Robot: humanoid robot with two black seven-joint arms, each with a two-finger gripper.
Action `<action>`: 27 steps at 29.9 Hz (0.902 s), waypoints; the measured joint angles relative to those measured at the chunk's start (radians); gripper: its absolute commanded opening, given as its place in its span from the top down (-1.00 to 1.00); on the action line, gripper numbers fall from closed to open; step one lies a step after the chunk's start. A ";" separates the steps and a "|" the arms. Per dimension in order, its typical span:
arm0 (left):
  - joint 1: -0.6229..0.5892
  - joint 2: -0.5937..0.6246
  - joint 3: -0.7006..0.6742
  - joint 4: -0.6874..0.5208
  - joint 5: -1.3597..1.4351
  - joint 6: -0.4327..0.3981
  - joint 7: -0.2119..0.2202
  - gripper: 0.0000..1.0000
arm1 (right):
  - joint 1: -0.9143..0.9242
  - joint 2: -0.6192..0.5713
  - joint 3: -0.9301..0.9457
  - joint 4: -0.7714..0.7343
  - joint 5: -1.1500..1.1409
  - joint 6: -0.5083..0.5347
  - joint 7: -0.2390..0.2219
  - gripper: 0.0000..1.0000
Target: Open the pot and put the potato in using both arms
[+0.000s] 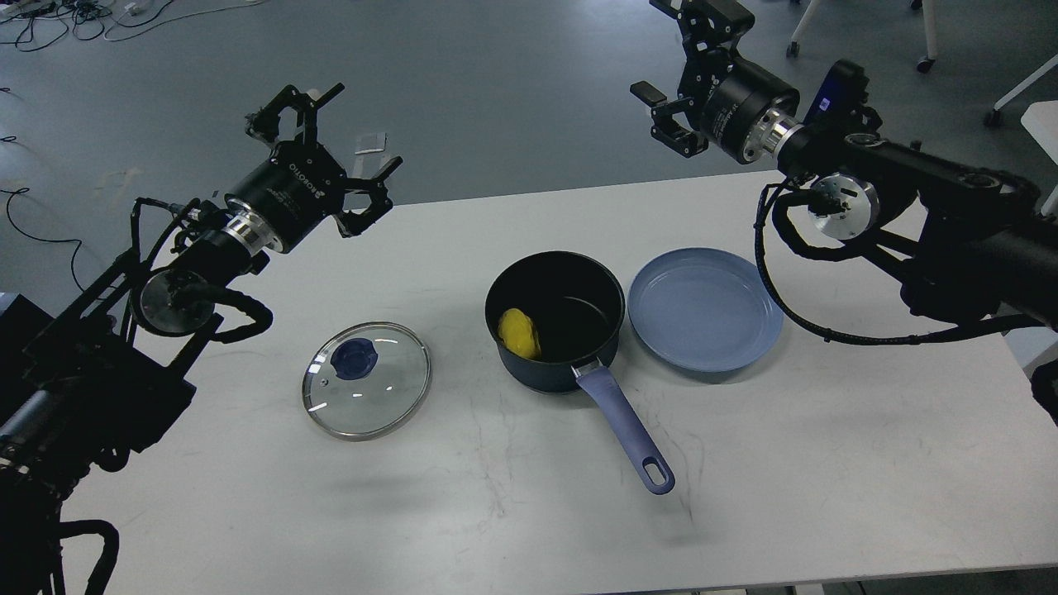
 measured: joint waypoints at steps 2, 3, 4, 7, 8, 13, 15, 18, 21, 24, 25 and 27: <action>0.008 -0.005 -0.007 0.000 0.000 0.000 0.000 -0.97 | -0.012 0.009 0.009 -0.001 0.025 -0.003 -0.011 -1.00; 0.010 -0.006 -0.010 0.000 0.000 0.000 0.000 -0.97 | -0.018 0.012 0.012 -0.001 0.030 -0.005 -0.014 -1.00; 0.011 -0.006 -0.013 0.000 0.000 0.000 0.000 -0.97 | -0.022 0.014 0.013 -0.001 0.033 -0.007 -0.015 -1.00; 0.013 -0.007 -0.017 0.005 0.000 0.000 0.001 -0.97 | -0.039 0.020 0.016 -0.001 0.036 -0.013 -0.016 -1.00; 0.014 -0.007 -0.018 0.007 0.000 0.000 0.001 -0.97 | -0.045 0.024 0.016 -0.001 0.037 -0.016 -0.016 -1.00; 0.049 -0.007 -0.039 0.008 -0.001 0.000 0.001 -0.97 | -0.073 0.051 0.035 -0.003 0.038 -0.055 -0.016 -1.00; 0.053 -0.005 -0.042 0.006 -0.001 0.000 0.001 -0.97 | -0.078 0.055 0.037 -0.002 0.037 -0.056 -0.015 -1.00; 0.054 0.001 -0.044 0.003 -0.001 0.000 0.003 -0.97 | -0.084 0.056 0.039 0.007 0.037 -0.050 -0.014 -1.00; 0.054 0.004 -0.047 0.000 -0.001 0.000 0.003 -0.97 | -0.107 0.057 0.044 0.023 0.037 -0.039 -0.012 -1.00; 0.055 0.005 -0.050 -0.001 0.000 0.000 0.003 -0.97 | -0.135 0.058 0.059 0.032 0.037 -0.029 -0.012 -1.00; 0.055 0.005 -0.050 -0.001 0.000 0.000 0.003 -0.97 | -0.144 0.058 0.067 0.034 0.037 -0.027 -0.012 -1.00; 0.055 0.007 -0.050 -0.001 0.001 0.000 0.003 -0.97 | -0.158 0.060 0.081 0.035 0.039 -0.023 -0.012 -1.00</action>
